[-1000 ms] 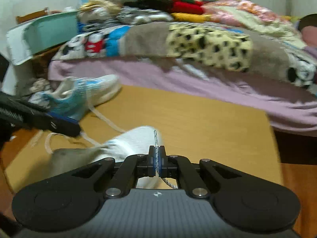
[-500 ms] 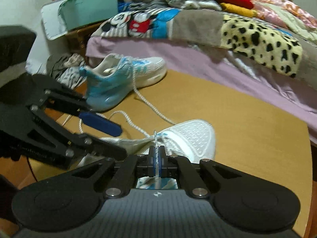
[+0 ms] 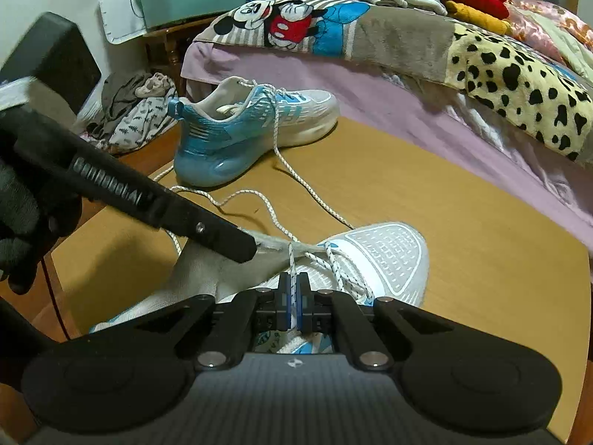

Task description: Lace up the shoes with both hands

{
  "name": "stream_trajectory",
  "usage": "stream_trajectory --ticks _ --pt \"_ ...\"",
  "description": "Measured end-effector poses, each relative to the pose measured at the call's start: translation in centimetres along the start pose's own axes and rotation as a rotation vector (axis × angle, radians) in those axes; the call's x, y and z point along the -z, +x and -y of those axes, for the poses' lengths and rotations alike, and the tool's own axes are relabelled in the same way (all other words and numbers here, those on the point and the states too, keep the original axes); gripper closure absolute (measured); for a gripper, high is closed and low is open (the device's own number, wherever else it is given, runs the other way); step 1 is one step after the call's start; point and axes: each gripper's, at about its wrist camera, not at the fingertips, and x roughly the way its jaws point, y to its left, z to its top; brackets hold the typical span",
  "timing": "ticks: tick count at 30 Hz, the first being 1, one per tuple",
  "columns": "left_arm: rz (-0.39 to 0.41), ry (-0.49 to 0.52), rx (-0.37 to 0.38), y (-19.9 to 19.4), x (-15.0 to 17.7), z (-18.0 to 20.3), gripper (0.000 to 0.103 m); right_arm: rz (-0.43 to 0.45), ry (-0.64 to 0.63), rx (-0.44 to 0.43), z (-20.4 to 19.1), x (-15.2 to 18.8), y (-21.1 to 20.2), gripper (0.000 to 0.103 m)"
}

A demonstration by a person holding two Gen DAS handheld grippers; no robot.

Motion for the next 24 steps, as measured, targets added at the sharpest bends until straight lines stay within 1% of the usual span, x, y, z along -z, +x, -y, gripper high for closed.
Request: stream_trajectory --ticks 3,7,15,24 --pt "-0.002 -0.051 0.019 0.0 0.0 -0.3 0.093 -0.018 -0.023 0.003 -0.4 -0.1 0.3 0.099" --pt "0.0 -0.064 0.019 -0.2 0.0 -0.2 0.093 -0.035 -0.056 0.016 -0.9 -0.2 0.7 0.099" --pt "-0.001 -0.041 0.016 -0.2 0.1 -0.2 0.093 -0.043 -0.068 0.018 -1.0 -0.2 0.9 0.099" --pt "-0.004 0.019 0.002 0.0 0.0 0.5 0.093 -0.051 -0.054 0.021 -0.9 -0.2 1.2 0.099"
